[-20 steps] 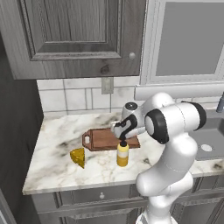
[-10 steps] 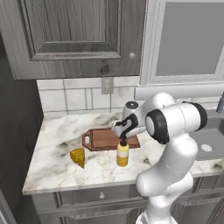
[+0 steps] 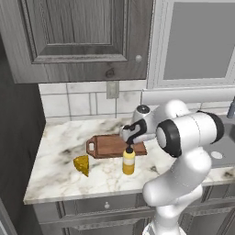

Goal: Retrieve the reheated potato from the microwave, then place the potato, cheese, and condiment on the cutting board.

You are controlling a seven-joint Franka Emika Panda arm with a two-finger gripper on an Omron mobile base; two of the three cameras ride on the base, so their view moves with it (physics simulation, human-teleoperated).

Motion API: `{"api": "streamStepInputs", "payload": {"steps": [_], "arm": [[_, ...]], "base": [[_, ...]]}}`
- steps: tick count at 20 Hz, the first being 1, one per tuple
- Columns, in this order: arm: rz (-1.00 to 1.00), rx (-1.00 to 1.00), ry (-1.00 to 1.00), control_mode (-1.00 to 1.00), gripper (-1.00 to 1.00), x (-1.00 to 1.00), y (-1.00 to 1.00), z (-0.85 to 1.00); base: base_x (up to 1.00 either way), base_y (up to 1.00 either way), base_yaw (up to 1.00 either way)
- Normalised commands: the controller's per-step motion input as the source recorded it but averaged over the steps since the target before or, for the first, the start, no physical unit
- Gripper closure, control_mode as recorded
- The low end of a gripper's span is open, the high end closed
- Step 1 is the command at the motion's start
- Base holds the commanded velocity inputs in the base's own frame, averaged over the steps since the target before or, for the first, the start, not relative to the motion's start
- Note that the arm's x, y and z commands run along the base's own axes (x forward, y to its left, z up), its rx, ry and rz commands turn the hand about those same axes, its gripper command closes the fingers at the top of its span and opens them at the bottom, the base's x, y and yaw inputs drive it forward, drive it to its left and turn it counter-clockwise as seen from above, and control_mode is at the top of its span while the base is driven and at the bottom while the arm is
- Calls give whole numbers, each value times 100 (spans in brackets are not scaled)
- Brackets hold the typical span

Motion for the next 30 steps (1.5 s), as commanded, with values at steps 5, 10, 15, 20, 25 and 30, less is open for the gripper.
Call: {"api": "streamStepInputs", "payload": {"steps": [5,10,15,20,25,30], "arm": [[5,2,0,-100,-100,-13,-4,29],[6,1,2,-100,-100,-22,-2,46],[5,1,3,-100,-100,-48,-4,31],[7,3,8,-100,-100,-53,-3,22],[7,2,17,-100,-100,-41,-2,33],[14,1,6,-100,-100,-46,0,32]], "base": [[0,0,0],[0,0,0],[0,0,0],[0,0,0],[0,0,0],[0,0,0]]}}
